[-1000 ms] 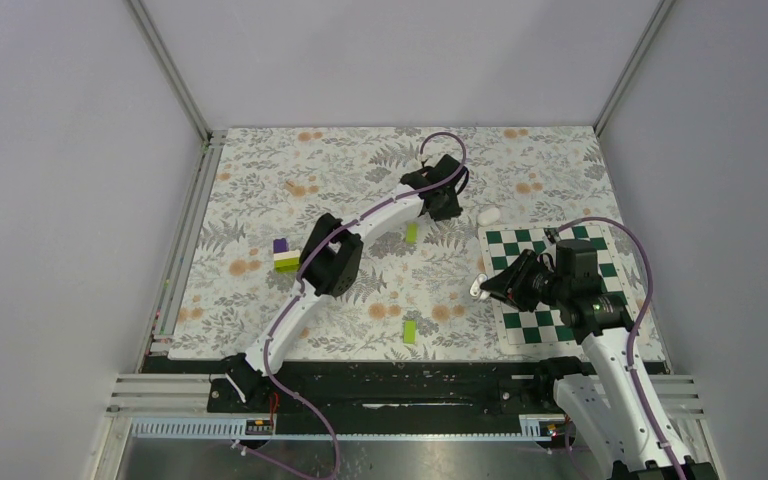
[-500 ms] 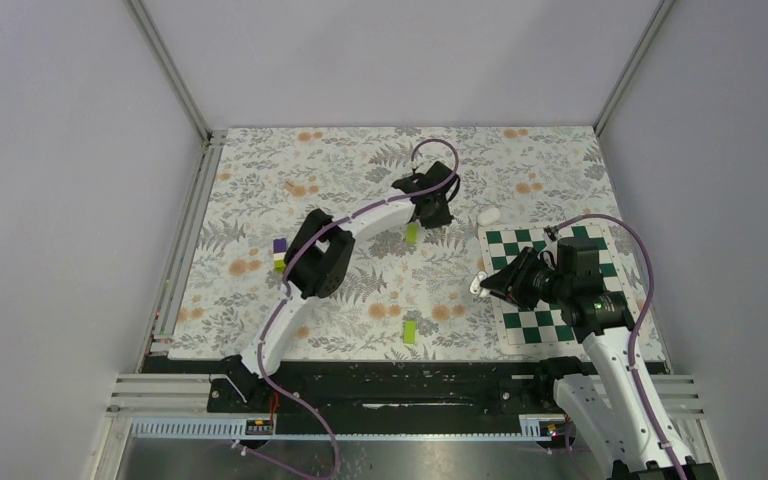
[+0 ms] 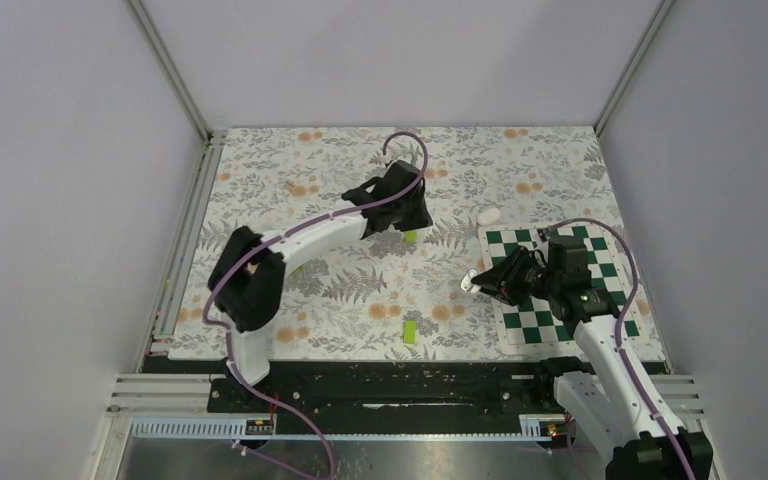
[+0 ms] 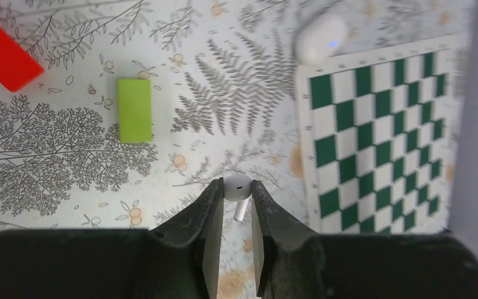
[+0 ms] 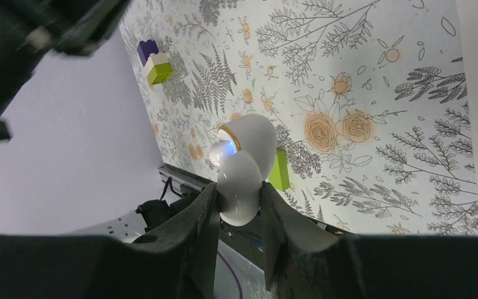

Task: Insert the wireless bluetooth earbuds into the charging case
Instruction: Pick up the right earbud from the center of the board, then insert the right earbud into the right side groove of the charging case.

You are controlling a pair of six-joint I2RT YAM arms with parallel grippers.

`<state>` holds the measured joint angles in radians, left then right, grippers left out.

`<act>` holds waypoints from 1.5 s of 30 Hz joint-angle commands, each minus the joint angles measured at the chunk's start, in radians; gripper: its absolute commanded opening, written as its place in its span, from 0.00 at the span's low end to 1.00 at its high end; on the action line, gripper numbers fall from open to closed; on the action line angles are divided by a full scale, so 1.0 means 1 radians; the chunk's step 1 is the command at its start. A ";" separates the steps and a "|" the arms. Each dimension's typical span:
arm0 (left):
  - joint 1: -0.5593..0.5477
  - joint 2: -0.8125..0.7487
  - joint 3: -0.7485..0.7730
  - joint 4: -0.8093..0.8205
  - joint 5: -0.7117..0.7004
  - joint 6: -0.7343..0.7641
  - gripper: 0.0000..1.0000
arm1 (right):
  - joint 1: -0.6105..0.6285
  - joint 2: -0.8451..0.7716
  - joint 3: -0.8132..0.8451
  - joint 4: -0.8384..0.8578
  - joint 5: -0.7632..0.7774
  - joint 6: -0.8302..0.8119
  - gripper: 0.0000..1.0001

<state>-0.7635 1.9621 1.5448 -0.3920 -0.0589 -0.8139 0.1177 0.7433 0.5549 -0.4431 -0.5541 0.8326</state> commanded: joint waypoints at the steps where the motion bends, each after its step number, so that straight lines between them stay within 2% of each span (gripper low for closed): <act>1: 0.005 -0.223 -0.106 0.200 0.067 0.062 0.09 | -0.003 0.069 -0.051 0.218 -0.103 0.114 0.00; 4: 0.007 -0.336 -0.196 0.275 0.155 0.095 0.10 | 0.009 0.103 -0.074 0.304 -0.126 0.160 0.00; 8: 0.007 -0.464 -0.338 0.465 0.290 0.088 0.10 | 0.064 0.132 -0.097 0.397 -0.110 0.214 0.00; 12: 0.010 -0.533 -0.470 0.659 0.402 0.044 0.09 | 0.118 0.157 -0.098 0.506 -0.100 0.275 0.00; 17: 0.008 -0.568 -0.520 0.746 0.469 0.040 0.08 | 0.140 0.176 -0.101 0.652 -0.128 0.368 0.00; 27: -0.012 -0.629 -0.612 0.836 0.456 0.100 0.12 | 0.140 0.164 -0.063 0.674 -0.148 0.407 0.00; 40: -0.074 -0.608 -0.745 1.062 0.431 0.240 0.13 | 0.141 0.150 -0.059 0.653 -0.151 0.421 0.00; 45: -0.082 -0.604 -0.759 1.071 0.437 0.273 0.12 | 0.140 0.147 -0.078 0.686 -0.157 0.455 0.00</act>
<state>-0.8383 1.3628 0.7906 0.5629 0.3767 -0.5976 0.2501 0.9096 0.4587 0.1783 -0.6758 1.2526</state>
